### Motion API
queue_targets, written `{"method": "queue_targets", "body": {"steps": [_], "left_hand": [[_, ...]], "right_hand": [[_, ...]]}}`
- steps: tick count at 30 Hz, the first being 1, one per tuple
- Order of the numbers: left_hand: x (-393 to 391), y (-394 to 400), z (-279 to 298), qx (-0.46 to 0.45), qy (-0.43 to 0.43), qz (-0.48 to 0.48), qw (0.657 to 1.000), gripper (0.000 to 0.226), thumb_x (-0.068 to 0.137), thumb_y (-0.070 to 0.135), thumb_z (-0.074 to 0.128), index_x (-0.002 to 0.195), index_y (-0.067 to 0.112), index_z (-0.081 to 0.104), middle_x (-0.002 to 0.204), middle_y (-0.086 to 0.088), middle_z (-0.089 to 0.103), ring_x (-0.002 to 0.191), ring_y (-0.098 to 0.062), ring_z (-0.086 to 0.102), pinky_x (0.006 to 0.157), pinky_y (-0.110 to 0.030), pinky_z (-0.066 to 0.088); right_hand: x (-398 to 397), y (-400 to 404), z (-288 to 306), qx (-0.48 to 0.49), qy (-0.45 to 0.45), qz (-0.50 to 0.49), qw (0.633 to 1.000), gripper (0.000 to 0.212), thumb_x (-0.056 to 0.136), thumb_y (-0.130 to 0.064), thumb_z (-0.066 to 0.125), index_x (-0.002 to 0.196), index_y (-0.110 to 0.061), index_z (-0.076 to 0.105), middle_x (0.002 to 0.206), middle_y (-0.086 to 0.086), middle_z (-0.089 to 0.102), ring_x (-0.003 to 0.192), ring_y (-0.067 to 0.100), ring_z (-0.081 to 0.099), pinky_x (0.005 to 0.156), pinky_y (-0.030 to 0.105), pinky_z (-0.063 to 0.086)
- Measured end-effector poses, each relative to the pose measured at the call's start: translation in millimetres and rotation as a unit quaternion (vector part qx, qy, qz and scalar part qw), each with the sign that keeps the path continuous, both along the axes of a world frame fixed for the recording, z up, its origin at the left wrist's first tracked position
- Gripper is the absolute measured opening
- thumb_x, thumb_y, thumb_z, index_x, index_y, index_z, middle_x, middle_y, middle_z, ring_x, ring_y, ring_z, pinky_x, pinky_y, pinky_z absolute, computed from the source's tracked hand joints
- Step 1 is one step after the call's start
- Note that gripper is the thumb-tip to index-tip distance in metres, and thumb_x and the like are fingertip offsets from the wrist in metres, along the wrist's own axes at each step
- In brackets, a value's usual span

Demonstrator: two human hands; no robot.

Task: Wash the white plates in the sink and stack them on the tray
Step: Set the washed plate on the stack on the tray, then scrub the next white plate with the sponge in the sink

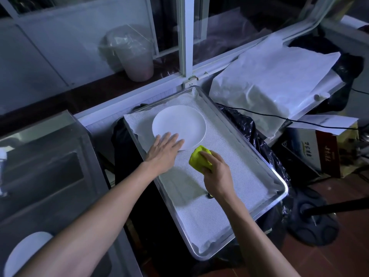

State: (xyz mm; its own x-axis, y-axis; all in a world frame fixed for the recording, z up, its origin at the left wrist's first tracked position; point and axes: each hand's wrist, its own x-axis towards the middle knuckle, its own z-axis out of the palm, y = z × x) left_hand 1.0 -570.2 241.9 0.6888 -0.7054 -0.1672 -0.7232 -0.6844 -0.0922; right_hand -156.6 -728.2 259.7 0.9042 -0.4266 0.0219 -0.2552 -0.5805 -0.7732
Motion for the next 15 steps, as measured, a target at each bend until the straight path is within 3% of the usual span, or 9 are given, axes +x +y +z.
{"method": "queue_targets", "body": {"steps": [3, 6, 9, 11, 15], "left_hand": [[-12.9, 16.3, 0.1, -0.033, 0.002, 0.007, 0.999, 0.06, 0.102, 0.017, 0.04, 0.159, 0.022, 0.023, 0.167, -0.002, 0.019, 0.155, -0.027, 0.01, 0.124, -0.052, 0.01], [-31.0, 39.4, 8.7, -0.113, -0.003, 0.001, 0.994, 0.057, 0.095, 0.009, 0.051, 0.151, 0.015, 0.043, 0.159, -0.006, 0.037, 0.151, -0.03, 0.026, 0.121, -0.056, 0.023], [-46.0, 66.5, 14.1, -0.165, -0.044, -0.012, 0.985, 0.04, 0.082, 0.004, 0.065, 0.121, 0.009, 0.07, 0.124, -0.012, 0.068, 0.123, -0.034, 0.06, 0.108, -0.053, 0.043], [-56.8, 89.4, 17.8, -0.161, -0.024, 0.018, 0.986, 0.029, 0.084, 0.011, 0.064, 0.111, 0.013, 0.073, 0.104, -0.006, 0.073, 0.111, -0.03, 0.065, 0.107, -0.048, 0.043], [-79.8, 150.4, 17.4, -0.165, 0.014, 0.092, 0.982, 0.03, 0.092, 0.022, 0.06, 0.119, 0.015, 0.072, 0.114, -0.004, 0.073, 0.112, -0.028, 0.065, 0.099, -0.044, 0.047]], "right_hand": [[1.6, 7.6, 2.7, 0.004, -0.014, -0.005, 1.0, 0.054, 0.081, 0.004, 0.065, 0.129, -0.022, 0.065, 0.131, -0.003, 0.059, 0.11, 0.022, 0.058, 0.084, 0.023, 0.04], [3.9, 21.1, 6.1, 0.017, -0.026, 0.0, 1.0, 0.054, 0.082, 0.004, 0.065, 0.129, -0.022, 0.065, 0.133, -0.003, 0.059, 0.11, 0.02, 0.058, 0.084, 0.018, 0.038], [6.1, 41.3, 11.2, 0.03, -0.032, 0.007, 0.999, 0.057, 0.083, 0.006, 0.061, 0.131, -0.024, 0.064, 0.136, -0.005, 0.057, 0.112, 0.016, 0.056, 0.082, 0.012, 0.036], [8.8, 59.8, 15.0, 0.027, -0.039, 0.017, 0.999, 0.056, 0.083, 0.006, 0.062, 0.131, -0.024, 0.064, 0.139, -0.005, 0.056, 0.116, 0.014, 0.055, 0.087, 0.011, 0.036], [14.9, 113.1, 22.6, 0.02, -0.044, 0.053, 0.997, 0.058, 0.081, 0.006, 0.063, 0.131, -0.024, 0.064, 0.14, -0.005, 0.056, 0.118, 0.012, 0.054, 0.089, 0.004, 0.032]]}}
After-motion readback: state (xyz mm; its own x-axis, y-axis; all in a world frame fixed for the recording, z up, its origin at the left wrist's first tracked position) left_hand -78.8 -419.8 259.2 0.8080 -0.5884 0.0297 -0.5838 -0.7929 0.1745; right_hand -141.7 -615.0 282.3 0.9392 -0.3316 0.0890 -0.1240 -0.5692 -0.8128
